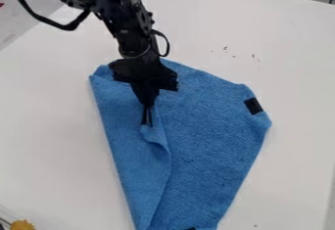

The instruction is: Fold the cloth from bottom left to its center

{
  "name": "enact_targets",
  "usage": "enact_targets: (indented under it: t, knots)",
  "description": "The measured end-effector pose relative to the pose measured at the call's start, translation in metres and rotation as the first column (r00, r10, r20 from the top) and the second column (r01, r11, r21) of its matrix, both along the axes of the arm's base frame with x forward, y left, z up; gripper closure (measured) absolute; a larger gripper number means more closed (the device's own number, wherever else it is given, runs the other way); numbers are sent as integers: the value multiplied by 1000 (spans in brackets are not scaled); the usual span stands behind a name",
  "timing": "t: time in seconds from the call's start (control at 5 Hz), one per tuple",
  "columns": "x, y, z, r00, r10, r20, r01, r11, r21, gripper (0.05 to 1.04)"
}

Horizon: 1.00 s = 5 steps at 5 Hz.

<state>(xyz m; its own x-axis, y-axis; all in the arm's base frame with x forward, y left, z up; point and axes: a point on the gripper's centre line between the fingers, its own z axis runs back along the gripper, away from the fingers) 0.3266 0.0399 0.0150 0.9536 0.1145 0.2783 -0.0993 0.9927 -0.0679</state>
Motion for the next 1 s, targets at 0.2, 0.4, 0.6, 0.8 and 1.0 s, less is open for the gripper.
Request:
enact_targets:
  t: [0.2, 0.4, 0.6, 0.8, 1.0]
  knots:
    - [2, -1, 0, 1000, 20, 14, -20, 1000, -12, 933]
    - [4, -3, 5, 1000, 25, -13, -25, 1000, -6, 721]
    - [17, -17, 21, 1000, -6, -31, 6, 1000, 16, 422]
    - [33, -34, 38, 1000, -23, -8, 23, 1000, 14, 140]
    - [45, -49, 43, 999, -30, 19, 30, 1000, 4, 73]
